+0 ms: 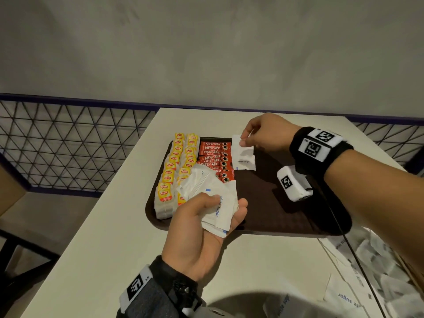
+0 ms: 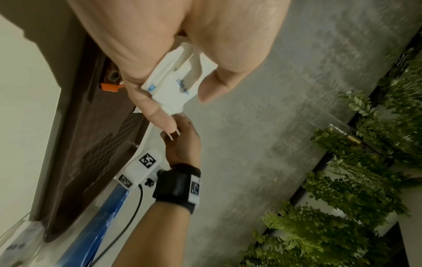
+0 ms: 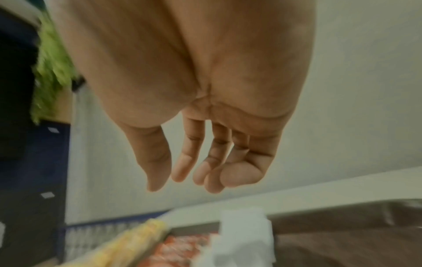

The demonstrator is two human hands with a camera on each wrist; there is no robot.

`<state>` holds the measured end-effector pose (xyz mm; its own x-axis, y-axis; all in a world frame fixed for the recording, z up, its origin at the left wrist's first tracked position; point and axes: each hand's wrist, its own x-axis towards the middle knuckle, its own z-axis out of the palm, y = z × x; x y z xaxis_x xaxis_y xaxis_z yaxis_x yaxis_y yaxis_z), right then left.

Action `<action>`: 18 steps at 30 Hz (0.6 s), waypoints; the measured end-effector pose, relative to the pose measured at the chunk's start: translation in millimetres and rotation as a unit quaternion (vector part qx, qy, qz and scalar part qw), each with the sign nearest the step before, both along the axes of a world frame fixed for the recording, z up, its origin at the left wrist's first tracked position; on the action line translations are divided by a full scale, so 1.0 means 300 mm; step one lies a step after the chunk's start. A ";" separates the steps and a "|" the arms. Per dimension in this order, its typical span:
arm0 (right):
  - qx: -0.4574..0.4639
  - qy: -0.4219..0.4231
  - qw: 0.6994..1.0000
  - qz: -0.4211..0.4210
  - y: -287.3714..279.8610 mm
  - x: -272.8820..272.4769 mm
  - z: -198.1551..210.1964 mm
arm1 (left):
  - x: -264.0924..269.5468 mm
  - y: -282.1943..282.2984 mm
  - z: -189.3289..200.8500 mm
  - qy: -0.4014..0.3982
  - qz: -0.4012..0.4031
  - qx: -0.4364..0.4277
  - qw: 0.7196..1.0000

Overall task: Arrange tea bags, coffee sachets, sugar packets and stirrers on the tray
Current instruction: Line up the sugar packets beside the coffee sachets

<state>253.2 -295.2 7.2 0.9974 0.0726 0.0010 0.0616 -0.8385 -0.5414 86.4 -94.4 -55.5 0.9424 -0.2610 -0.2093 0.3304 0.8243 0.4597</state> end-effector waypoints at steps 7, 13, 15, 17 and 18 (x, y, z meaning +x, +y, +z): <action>0.178 0.007 0.977 0.116 0.089 -0.389 0.085 | 0.007 0.002 -0.005 -0.042 -0.052 -0.012 0.998; 0.232 0.034 0.968 0.094 0.099 -0.522 0.022 | 0.004 0.005 -0.024 -0.102 -0.073 0.089 0.988; 0.222 0.027 0.971 0.087 0.093 -0.531 0.009 | -0.001 -0.003 -0.024 -0.111 -0.072 0.099 0.986; 0.201 0.017 0.976 0.084 0.080 -0.531 0.002 | -0.007 -0.011 -0.015 -0.113 -0.067 0.107 0.986; 0.203 0.020 0.976 0.083 0.073 -0.529 0.001 | -0.009 -0.013 -0.012 -0.116 -0.067 0.112 0.985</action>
